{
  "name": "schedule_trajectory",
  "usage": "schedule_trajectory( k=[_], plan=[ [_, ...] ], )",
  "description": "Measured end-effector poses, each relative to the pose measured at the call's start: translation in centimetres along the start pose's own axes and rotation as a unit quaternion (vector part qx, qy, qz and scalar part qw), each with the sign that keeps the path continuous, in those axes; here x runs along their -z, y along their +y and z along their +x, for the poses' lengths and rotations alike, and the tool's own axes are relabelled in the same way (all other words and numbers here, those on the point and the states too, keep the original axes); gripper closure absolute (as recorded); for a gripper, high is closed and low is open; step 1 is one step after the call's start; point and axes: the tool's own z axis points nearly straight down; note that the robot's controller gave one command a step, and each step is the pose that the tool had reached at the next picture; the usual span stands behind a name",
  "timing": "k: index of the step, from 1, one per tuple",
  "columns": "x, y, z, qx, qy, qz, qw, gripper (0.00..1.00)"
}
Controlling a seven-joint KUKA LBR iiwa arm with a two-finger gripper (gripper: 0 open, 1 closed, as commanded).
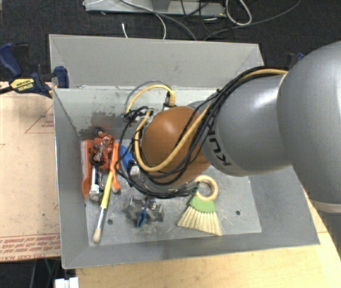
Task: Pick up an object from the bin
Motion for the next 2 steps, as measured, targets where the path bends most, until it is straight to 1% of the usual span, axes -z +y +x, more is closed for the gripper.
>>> schedule_trajectory(
  k=[1,2],
  plan=[
    [0.5,0.0,0.0,-0.001,-0.0003,0.0,1.0,1.0],
    [3.4,0.2,0.0,-0.002,0.0006,-0.003,1.0,1.0]
  ],
)
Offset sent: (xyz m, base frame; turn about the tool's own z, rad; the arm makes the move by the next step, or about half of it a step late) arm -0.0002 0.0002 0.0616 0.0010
